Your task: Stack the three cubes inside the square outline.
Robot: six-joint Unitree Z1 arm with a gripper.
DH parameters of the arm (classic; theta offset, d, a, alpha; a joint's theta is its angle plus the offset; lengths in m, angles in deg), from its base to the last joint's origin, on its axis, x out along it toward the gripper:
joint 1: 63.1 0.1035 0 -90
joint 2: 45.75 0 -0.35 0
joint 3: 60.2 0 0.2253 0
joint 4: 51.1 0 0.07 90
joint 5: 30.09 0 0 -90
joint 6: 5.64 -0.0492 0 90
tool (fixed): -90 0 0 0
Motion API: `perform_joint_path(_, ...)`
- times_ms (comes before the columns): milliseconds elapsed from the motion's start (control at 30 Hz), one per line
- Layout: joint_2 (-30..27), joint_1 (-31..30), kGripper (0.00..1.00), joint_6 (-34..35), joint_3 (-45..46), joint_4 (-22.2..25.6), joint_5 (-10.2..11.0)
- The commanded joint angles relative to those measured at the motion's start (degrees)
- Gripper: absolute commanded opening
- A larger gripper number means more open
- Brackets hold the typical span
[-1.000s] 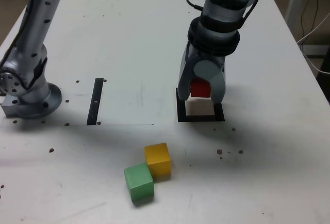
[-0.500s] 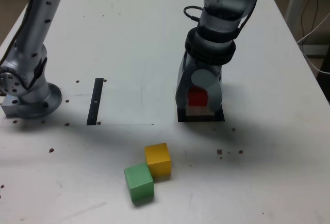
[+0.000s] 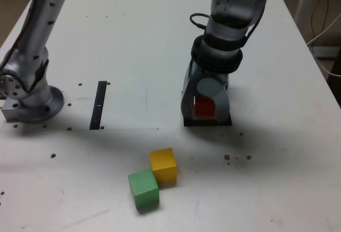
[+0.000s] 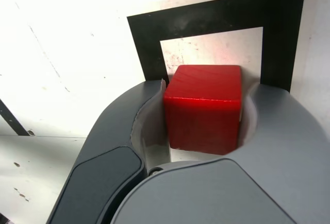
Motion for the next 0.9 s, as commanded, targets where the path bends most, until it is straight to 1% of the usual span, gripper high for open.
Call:
perform_joint_path(0,0.2,0.1,0.98,-0.1,0.5,-0.4,-0.3)
perform_joint_path(133,-0.3,0.1,0.99,0.3,1.3,-1.1,-0.3)
perform_joint_path(233,-1.5,0.1,0.99,1.0,1.9,-1.3,0.2)
perform_joint_path(400,-5.1,-0.1,0.99,2.6,2.8,-0.6,2.3)
perform_joint_path(567,-9.2,-1.6,0.99,2.9,3.2,1.5,4.4)
perform_joint_path(700,-11.7,-4.1,0.99,1.9,4.0,3.2,4.2)
perform_joint_path(867,-13.6,-8.5,0.99,-3.1,4.4,4.1,3.3)
